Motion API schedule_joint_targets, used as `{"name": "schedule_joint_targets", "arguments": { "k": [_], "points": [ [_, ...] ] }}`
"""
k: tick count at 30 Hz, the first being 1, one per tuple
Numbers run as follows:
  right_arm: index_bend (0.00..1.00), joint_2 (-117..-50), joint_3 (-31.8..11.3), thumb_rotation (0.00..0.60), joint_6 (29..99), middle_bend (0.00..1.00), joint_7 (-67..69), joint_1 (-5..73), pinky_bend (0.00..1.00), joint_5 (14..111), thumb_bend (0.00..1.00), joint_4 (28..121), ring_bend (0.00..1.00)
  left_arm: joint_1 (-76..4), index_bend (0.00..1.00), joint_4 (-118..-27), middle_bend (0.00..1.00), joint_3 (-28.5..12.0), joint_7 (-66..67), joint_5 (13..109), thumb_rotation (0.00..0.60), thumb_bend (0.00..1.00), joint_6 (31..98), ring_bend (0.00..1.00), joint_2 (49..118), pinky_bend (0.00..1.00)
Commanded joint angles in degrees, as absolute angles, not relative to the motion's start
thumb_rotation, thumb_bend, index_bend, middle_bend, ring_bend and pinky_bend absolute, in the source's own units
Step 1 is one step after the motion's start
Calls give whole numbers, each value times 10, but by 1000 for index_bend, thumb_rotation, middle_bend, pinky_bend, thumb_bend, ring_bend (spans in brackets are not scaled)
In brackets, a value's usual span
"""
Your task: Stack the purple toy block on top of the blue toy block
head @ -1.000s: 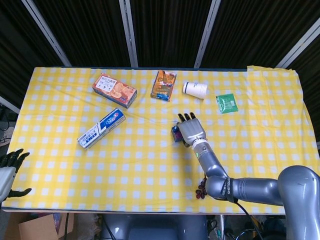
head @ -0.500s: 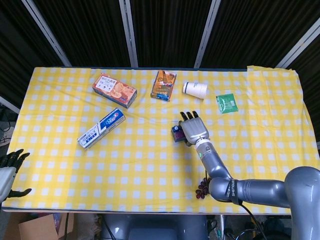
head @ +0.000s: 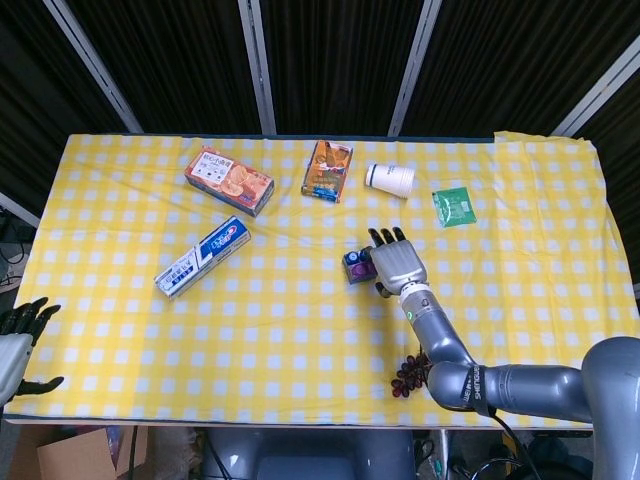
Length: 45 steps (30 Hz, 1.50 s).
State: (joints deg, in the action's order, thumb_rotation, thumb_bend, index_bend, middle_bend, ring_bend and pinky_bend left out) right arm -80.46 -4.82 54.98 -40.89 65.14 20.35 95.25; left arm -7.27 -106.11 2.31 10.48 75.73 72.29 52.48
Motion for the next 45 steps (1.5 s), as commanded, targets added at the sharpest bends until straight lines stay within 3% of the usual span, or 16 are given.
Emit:
{"name": "schedule_joint_targets", "arguments": {
  "k": [1,45],
  "points": [
    [327,-806,-48,600,550,0,-409,650,0,205,424,952,20,-72,93,-1061,0,23,104,760,600,0,724,0,525,42],
    [327,-851,-45,600,521,1,-408,643,0,214,423,898,20,-71,94,-1064,0,23,103,763,600,0,727,0,523,42]
  ]
}}
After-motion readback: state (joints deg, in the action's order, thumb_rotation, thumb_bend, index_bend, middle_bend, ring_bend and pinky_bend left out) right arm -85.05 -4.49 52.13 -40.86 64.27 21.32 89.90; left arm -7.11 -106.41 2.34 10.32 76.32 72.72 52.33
